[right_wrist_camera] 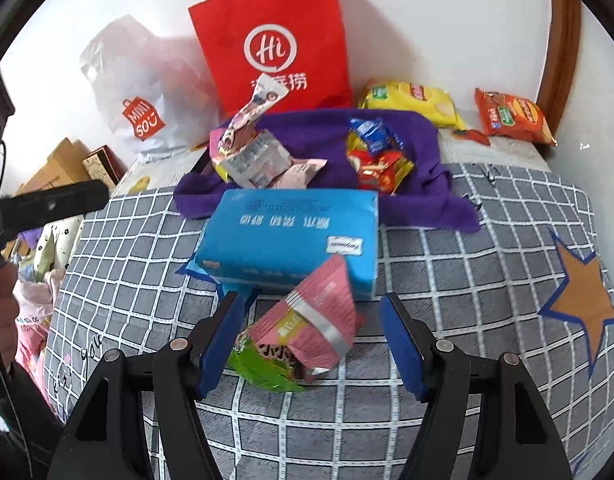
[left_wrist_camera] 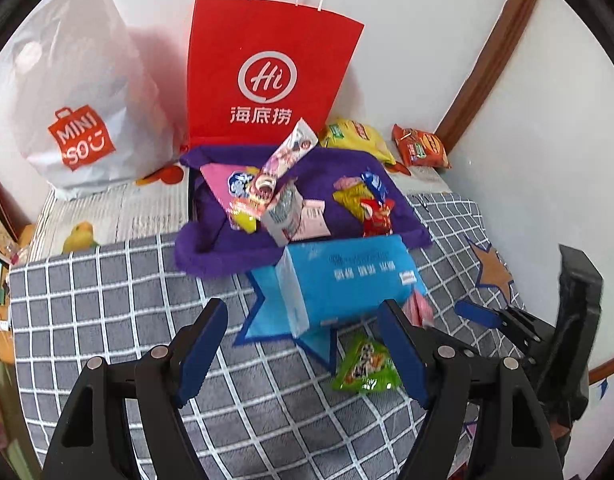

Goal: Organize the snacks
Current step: 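Pull both tools back and lower them toward the remaining snacks, then grasp the pink rice cracker packet with the right tool while the left tool grasps the green snack packet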

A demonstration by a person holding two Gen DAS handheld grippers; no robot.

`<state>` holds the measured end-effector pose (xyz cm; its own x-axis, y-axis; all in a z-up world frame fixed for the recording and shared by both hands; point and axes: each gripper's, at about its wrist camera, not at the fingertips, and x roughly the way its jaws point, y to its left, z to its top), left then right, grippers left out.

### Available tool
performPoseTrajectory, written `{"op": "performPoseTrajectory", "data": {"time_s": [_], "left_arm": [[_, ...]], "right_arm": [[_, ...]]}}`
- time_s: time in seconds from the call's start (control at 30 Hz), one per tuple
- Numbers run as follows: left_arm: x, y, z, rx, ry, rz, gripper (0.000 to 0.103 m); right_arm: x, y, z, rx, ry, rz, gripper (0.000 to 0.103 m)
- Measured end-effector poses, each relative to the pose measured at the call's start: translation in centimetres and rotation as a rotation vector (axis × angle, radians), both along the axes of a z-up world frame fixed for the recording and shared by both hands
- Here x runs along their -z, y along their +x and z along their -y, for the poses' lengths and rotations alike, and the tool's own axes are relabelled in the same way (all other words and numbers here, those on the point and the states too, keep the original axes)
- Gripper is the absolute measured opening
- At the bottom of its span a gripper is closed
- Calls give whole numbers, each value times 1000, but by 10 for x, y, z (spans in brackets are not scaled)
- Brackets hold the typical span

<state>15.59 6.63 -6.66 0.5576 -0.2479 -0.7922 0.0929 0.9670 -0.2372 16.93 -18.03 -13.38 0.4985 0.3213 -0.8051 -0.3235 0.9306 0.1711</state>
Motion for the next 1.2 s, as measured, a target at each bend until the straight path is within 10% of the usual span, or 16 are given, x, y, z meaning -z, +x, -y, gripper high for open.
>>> {"op": "performPoseTrajectory", "data": {"time_s": [0.37,0.43,1.2], "left_arm": [[37,-31,-7,-38,-5,-51,76],[43,-32,-4,-36,-8,-61,76],[97,-26,118,176,76,-110,78]], "right_arm": [[52,14,-23,16,-71,-50,70],[50,12,-17,21,-43,-29,57],[25,-44,108,152,-3,85,56]]}}
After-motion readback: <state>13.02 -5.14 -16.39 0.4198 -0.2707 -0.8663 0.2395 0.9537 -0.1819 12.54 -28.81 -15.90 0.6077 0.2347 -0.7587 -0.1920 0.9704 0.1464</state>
